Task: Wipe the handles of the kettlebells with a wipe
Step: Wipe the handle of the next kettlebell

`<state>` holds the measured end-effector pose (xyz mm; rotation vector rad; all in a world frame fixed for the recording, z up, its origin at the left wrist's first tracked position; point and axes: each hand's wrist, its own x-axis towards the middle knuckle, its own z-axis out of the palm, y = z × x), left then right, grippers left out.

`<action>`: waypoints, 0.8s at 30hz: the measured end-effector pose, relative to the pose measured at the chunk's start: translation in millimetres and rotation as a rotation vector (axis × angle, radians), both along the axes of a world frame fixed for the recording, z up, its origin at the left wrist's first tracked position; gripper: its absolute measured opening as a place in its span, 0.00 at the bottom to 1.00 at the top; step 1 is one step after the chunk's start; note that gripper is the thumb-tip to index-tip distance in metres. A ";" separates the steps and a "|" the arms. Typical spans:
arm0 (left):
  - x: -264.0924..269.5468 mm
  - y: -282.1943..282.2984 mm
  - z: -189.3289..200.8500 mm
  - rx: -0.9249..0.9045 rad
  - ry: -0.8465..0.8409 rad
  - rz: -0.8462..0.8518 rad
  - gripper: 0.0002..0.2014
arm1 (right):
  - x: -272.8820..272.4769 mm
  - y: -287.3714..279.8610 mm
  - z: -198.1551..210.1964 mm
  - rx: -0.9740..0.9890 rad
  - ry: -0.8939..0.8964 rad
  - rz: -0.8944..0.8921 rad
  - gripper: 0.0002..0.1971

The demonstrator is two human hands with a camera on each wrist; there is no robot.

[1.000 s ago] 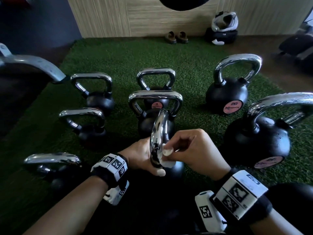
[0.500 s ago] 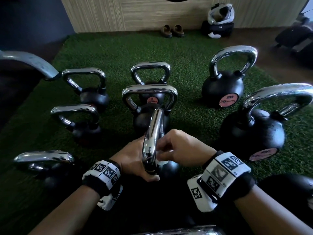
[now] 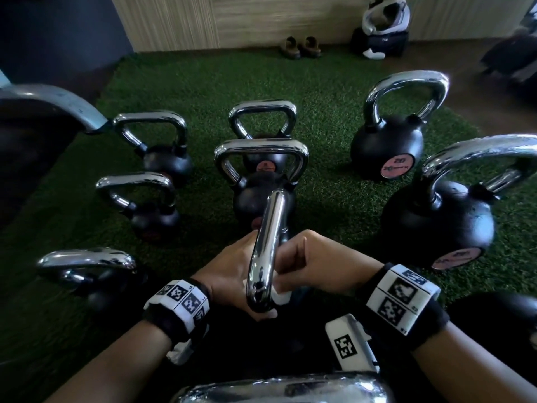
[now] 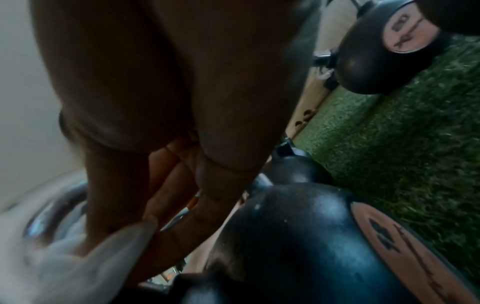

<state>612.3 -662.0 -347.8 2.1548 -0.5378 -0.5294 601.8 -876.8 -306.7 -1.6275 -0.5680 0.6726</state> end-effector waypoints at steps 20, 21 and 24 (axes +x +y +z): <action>-2.7 -4.6 6.8 0.007 -0.180 -0.073 0.48 | 29.3 4.6 -29.6 0.462 0.559 -0.130 0.45; -3.0 -4.6 7.8 0.010 -0.199 -0.079 0.48 | 29.0 4.0 -29.9 0.464 0.558 -0.138 0.44; -1.1 -6.3 5.4 0.021 -0.215 -0.110 0.53 | 26.9 2.3 -25.4 0.432 0.542 -0.120 0.42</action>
